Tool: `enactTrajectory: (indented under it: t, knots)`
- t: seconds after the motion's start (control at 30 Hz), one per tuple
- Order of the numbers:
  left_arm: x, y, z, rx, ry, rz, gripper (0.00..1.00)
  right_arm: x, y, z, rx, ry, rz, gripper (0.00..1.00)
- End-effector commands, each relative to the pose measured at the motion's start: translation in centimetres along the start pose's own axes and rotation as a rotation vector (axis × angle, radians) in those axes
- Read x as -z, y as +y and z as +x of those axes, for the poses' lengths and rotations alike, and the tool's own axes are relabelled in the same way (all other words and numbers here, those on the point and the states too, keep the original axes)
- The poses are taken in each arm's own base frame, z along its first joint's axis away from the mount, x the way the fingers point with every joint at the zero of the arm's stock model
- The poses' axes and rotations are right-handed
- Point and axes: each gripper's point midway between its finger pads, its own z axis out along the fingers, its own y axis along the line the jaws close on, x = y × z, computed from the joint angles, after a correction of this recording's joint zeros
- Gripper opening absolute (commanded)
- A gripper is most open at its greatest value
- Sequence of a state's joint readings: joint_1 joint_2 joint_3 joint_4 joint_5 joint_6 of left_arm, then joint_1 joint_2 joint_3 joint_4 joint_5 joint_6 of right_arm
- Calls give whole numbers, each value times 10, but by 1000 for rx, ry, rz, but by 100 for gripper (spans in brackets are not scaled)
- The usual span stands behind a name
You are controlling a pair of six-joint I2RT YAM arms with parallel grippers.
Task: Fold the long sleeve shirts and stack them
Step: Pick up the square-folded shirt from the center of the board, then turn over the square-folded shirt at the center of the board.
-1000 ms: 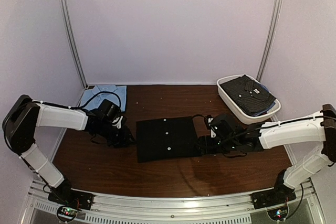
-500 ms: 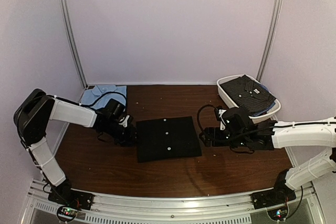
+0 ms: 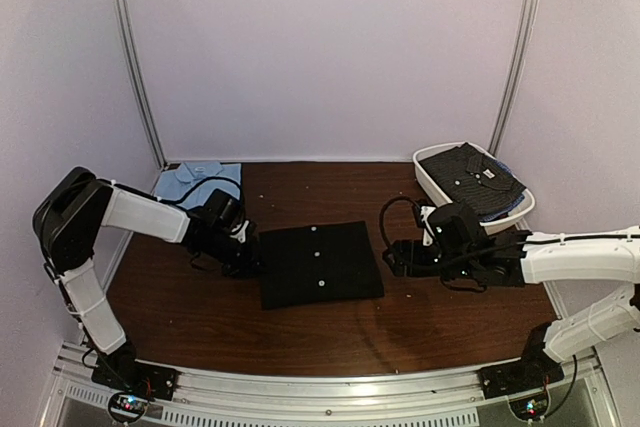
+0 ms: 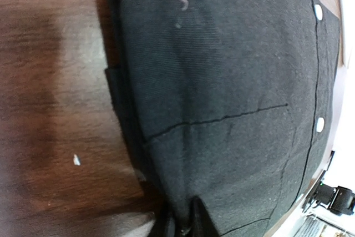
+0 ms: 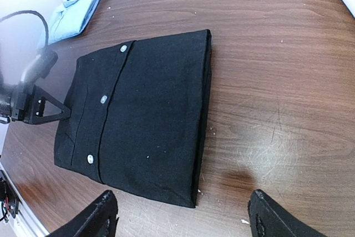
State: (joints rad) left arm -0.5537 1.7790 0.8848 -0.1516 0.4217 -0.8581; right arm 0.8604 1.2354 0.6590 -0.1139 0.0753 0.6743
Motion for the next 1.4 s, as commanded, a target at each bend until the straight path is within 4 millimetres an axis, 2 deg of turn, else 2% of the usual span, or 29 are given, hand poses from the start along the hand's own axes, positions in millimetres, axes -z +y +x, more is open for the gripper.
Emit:
enactTrajectory:
  t: [0.0,0.07,0.2,0.3,0.4,0.57,0.67,0.77,0.87,0.97,1.17,1.37]
  knots:
    - [4,-6,-7,1,-38,1,6,-7,3,-1,14,-12,-26,82]
    - [13,-12,-12,-17,-56,-3,0,-12,10,-2,17,-13,-52,82]
    - [33,-21,-14,-71,-64,-23,0,-24,22,-6,32,1,-78,81]
    - [57,-23,-19,-125,-71,-44,0,-35,34,-7,47,25,-107,78]
    - [77,-19,-19,-174,-40,-55,0,-45,43,-3,51,51,-141,76]
    - [103,-12,-23,-211,-26,-70,0,-70,63,4,40,110,-198,62]
    - [114,-11,-28,-220,-24,-66,0,-84,79,1,46,121,-210,56]
    - [121,-14,-32,-242,-19,-69,0,-100,87,-10,58,102,-194,52]
    - [127,-15,-38,-252,-17,-83,0,-115,90,-32,98,52,-128,47]
    - [134,-21,-43,-260,-28,-77,0,-133,98,-43,130,43,-114,38]
    - [152,-34,-54,-291,-61,-74,0,-163,114,-14,162,150,-130,20]
    - [169,-55,-64,-335,-94,-34,0,-182,144,10,123,207,-236,19]
